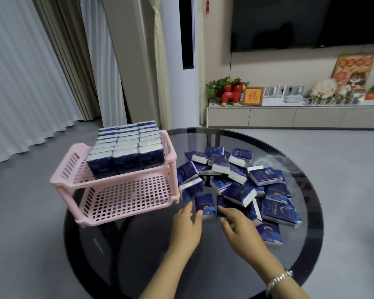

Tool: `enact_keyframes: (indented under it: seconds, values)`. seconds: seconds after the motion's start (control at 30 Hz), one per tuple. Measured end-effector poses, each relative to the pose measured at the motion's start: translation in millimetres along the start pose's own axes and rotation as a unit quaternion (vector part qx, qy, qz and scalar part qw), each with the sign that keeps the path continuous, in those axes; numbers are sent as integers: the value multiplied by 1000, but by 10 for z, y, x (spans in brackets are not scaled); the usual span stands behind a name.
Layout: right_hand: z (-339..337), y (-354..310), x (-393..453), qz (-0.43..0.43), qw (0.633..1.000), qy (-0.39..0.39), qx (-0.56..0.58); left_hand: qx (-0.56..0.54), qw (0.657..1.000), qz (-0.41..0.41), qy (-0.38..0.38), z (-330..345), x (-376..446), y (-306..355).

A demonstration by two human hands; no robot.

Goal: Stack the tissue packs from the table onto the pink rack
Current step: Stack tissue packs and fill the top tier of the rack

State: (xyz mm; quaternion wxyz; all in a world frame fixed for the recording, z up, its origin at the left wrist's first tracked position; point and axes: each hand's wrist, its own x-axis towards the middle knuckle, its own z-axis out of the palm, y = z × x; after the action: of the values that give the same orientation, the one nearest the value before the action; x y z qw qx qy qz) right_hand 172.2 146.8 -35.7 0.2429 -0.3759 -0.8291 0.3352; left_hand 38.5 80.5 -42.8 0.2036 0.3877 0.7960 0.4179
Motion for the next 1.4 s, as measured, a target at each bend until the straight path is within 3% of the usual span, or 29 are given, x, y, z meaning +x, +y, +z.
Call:
enact_keyframes:
  seconds: [0.1, 0.27, 0.43, 0.53, 0.63, 0.7, 0.77, 0.9, 1.07, 1.13, 1.23, 1.3, 1.4]
  values:
    - [142, 34, 27, -7, 1000, -24, -10, -6, 1000, 4, -8, 35, 10, -52]
    - [292, 40, 81, -10, 999, 1, -37, -66, 998, -10, 10, 78, 6, -110]
    - [345, 21, 16, 1, 999, 24, 25, -207, 976, 2, 66, 31, -38, -59]
    - [348, 3, -49, -34, 999, 31, 13, -221, 970, 5, 101, 10, -44, -58]
    - [235, -66, -79, -60, 989, 131, 10, -288, 950, -11, 117, -45, -36, -89]
    - [130, -73, -36, -76, 963, 252, -54, -350, 928, -31, 123, -107, -40, -93]
    - [9, -73, 42, -35, 939, 317, -129, -396, 909, -37, 122, -157, -42, -93]
    - [-146, -60, 180, 120, 949, 201, -210, -472, 873, -70, 100, -183, -20, -121]
    - [-207, -21, 236, 105, 957, 188, -196, -547, 826, -119, 67, -194, -18, -122]
    - [-202, -15, 206, 75, 965, 200, -153, -529, 836, -131, 73, -199, -9, -140]
    - [-184, -73, 100, 23, 980, 194, 19, -463, 871, -145, 74, -210, -7, -166]
    - [-202, -139, 16, -1, 982, 144, 123, -437, 884, -153, 56, -216, -8, -182]
    - [-257, -201, -46, -29, 985, 11, 169, -423, 892, -160, 21, -247, -22, -164]
